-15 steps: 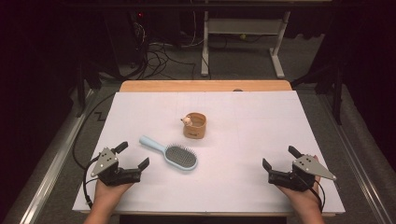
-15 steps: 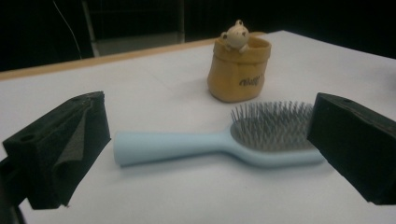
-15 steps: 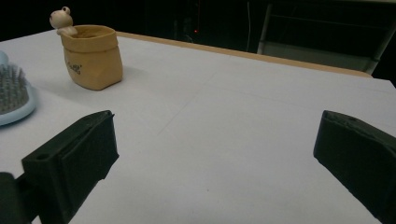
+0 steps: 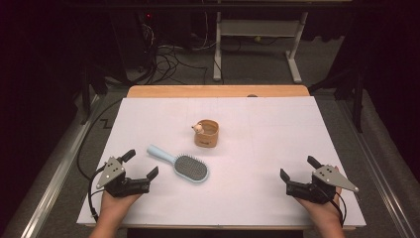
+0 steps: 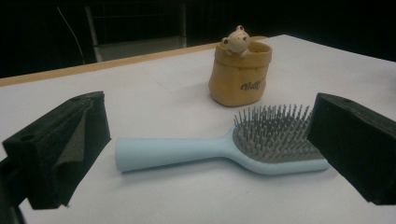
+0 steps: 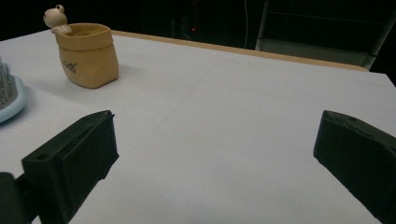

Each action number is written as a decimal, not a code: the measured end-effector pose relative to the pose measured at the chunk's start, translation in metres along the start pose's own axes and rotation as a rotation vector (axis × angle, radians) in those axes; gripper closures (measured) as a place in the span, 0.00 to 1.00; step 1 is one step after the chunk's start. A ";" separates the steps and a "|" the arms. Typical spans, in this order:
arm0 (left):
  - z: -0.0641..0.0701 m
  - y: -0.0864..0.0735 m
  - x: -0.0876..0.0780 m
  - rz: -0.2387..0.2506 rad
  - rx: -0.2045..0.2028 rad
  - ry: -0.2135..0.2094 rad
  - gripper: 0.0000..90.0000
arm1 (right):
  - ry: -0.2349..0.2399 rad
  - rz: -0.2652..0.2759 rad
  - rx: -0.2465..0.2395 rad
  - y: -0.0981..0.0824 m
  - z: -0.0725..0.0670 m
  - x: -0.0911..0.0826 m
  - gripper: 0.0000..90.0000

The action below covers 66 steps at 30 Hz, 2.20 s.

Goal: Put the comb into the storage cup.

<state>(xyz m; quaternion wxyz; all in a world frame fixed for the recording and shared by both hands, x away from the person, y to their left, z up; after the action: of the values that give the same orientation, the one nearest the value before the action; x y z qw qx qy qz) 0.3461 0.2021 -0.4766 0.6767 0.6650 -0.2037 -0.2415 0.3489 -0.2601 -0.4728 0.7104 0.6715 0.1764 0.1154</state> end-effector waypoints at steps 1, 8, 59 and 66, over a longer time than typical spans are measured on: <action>0.000 0.000 0.000 0.000 0.000 0.000 0.01 | 0.000 0.000 0.000 0.000 0.000 0.000 0.00; 0.001 0.001 0.000 0.000 -0.008 -0.017 0.02 | 0.005 -0.005 -0.004 -0.001 -0.001 0.000 0.00; 0.015 -0.002 -0.003 -0.047 0.026 -0.099 0.47 | 0.021 -0.032 -0.005 -0.005 -0.005 0.001 0.01; 0.018 0.002 -0.006 -0.024 0.040 -0.102 0.69 | 0.022 -0.031 -0.004 -0.005 -0.005 0.001 0.01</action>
<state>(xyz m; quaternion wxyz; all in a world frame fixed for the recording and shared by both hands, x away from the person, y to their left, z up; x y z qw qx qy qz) 0.3305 0.1913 -0.4733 0.6489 0.6677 -0.2349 -0.2791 0.3476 -0.2551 -0.4783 0.7115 0.6659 0.1944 0.1122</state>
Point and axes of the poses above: each handheld gripper's, and its own axes: x roughly forward along the jaws, y roughly out of its top, z roughly to its right, the point moved 8 cm from there along x, roughly forward along the jaws, and after that the axes turned 12 degrees about z, right-handed, at the moved point
